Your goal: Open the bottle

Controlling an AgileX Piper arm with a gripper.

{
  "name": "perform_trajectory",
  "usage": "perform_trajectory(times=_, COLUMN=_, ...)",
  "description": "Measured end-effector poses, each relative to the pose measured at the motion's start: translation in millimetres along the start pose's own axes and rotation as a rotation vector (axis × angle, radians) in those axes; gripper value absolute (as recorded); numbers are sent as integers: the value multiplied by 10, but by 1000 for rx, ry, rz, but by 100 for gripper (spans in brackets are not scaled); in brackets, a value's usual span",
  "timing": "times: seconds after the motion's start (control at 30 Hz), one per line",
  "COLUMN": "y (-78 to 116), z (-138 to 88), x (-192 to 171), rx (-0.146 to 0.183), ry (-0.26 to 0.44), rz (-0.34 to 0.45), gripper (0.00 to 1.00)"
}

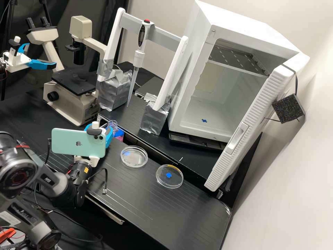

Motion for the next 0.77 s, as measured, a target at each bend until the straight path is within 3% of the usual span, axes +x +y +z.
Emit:
perform_trajectory(times=0.13, y=93, z=-74, x=-126, rx=10, ry=14, rz=21, gripper=100)
perform_trajectory(times=0.33, y=237, z=-157, x=-208, rx=29, ry=12, rz=152, gripper=100)
perform_trajectory(times=0.43, y=309, z=-160, x=-155, rx=70, ry=-15, rz=300, gripper=100)
perform_trajectory(times=0.47, y=342, z=-161, x=-133, rx=96, ry=-19, rz=370, gripper=100)
perform_trajectory(times=0.57, y=393, z=-98, x=-134, rx=162, ry=-73, rz=468, gripper=100)
perform_trajectory(times=0.63, y=398, z=-60, x=-133, rx=186, ry=-101, rz=487, gripper=100)
perform_trajectory(times=0.77, y=379, z=-10, x=-113, rx=203, ry=-128, rz=479, gripper=100)
